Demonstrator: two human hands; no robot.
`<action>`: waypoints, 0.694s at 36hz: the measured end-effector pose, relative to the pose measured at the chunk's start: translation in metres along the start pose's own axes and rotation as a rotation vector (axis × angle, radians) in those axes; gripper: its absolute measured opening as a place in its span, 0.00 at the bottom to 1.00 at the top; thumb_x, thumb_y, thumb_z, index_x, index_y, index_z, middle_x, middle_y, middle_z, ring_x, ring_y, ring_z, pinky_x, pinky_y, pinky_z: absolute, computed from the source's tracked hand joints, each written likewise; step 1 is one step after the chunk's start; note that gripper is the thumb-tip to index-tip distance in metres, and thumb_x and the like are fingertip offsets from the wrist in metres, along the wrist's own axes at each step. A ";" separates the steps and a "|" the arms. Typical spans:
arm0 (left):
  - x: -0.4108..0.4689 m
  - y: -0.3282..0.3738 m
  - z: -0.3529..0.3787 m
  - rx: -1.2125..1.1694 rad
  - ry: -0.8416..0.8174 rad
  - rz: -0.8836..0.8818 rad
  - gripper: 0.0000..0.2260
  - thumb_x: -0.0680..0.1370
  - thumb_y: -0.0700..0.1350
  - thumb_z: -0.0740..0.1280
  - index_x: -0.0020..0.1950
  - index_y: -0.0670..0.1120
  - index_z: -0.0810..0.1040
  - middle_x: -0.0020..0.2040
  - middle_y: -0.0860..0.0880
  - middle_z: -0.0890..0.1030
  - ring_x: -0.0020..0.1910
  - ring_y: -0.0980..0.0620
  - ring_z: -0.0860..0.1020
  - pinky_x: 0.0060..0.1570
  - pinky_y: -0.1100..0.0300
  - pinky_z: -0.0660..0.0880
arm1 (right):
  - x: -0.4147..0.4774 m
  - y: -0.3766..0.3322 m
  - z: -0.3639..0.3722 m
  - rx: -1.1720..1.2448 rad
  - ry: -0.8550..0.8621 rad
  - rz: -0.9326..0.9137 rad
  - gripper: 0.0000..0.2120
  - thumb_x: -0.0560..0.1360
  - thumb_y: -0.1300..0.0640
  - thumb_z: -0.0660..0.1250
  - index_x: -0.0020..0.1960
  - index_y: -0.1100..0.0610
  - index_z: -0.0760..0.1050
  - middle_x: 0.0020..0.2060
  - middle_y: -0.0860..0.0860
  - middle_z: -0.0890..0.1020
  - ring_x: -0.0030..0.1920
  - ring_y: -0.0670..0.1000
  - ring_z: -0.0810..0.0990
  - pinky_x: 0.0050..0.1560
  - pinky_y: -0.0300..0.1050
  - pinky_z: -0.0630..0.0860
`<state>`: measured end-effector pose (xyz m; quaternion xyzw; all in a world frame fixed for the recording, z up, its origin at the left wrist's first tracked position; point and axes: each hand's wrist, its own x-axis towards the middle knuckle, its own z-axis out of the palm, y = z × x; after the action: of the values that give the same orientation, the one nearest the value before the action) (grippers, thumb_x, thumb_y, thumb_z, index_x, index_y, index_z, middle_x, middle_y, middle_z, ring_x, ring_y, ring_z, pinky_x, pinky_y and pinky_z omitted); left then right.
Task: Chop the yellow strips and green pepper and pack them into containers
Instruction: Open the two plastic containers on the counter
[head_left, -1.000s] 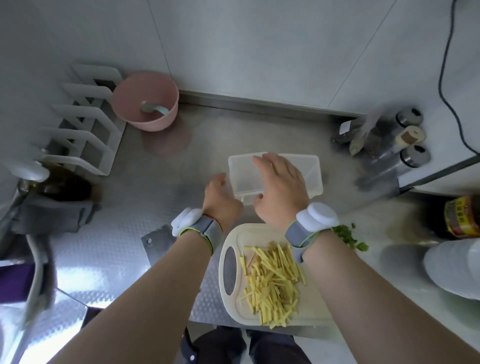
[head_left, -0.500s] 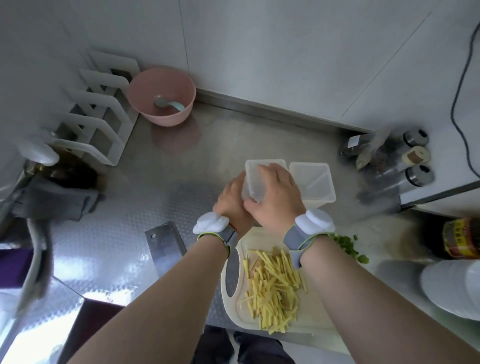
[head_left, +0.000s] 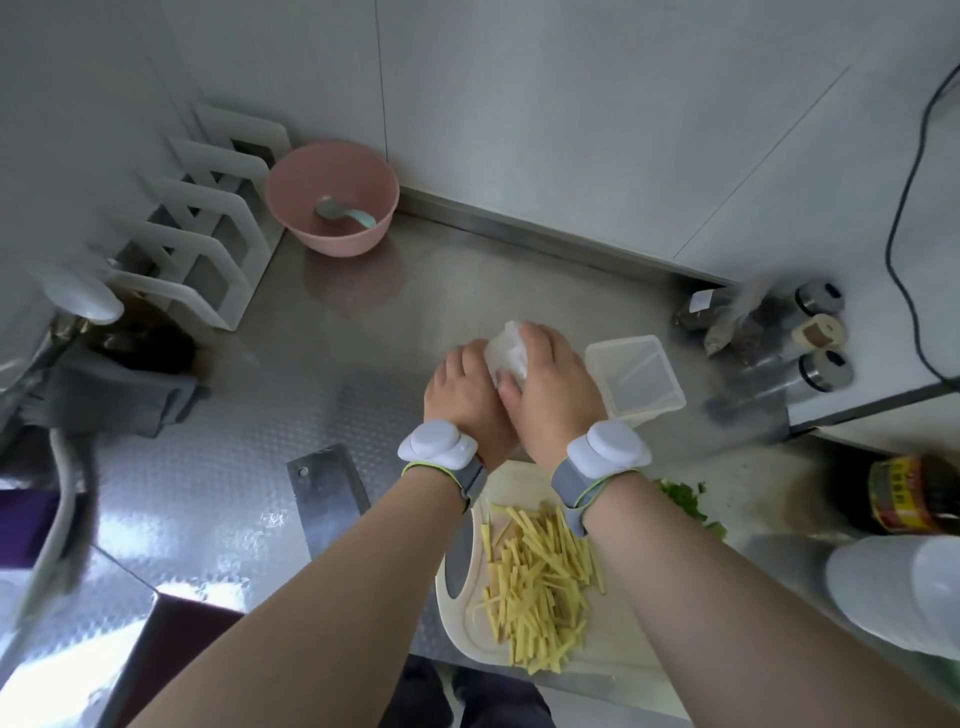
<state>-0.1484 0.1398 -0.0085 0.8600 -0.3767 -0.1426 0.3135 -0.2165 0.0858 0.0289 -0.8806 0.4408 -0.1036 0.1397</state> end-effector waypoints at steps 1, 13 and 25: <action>-0.002 0.002 -0.001 0.016 0.026 0.000 0.22 0.77 0.51 0.59 0.69 0.43 0.66 0.62 0.45 0.73 0.60 0.42 0.71 0.58 0.52 0.65 | 0.002 0.000 0.002 -0.027 -0.012 0.006 0.24 0.77 0.53 0.61 0.72 0.58 0.64 0.63 0.58 0.74 0.59 0.61 0.74 0.52 0.50 0.71; -0.009 -0.019 -0.017 0.092 0.018 0.090 0.41 0.63 0.59 0.73 0.71 0.43 0.63 0.64 0.46 0.71 0.62 0.45 0.70 0.65 0.56 0.61 | 0.003 -0.004 0.000 0.019 -0.055 -0.034 0.20 0.81 0.54 0.54 0.71 0.58 0.64 0.59 0.61 0.77 0.56 0.63 0.76 0.46 0.49 0.67; -0.018 -0.060 -0.036 -0.068 -0.010 0.009 0.40 0.60 0.56 0.76 0.68 0.49 0.65 0.62 0.50 0.74 0.62 0.47 0.70 0.62 0.52 0.67 | 0.030 0.022 -0.019 0.567 0.185 0.531 0.13 0.79 0.59 0.55 0.51 0.60 0.78 0.49 0.54 0.83 0.51 0.56 0.78 0.49 0.43 0.71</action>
<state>-0.1097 0.1993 -0.0199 0.8463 -0.3770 -0.1582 0.3415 -0.2208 0.0460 0.0414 -0.6495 0.6178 -0.2603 0.3588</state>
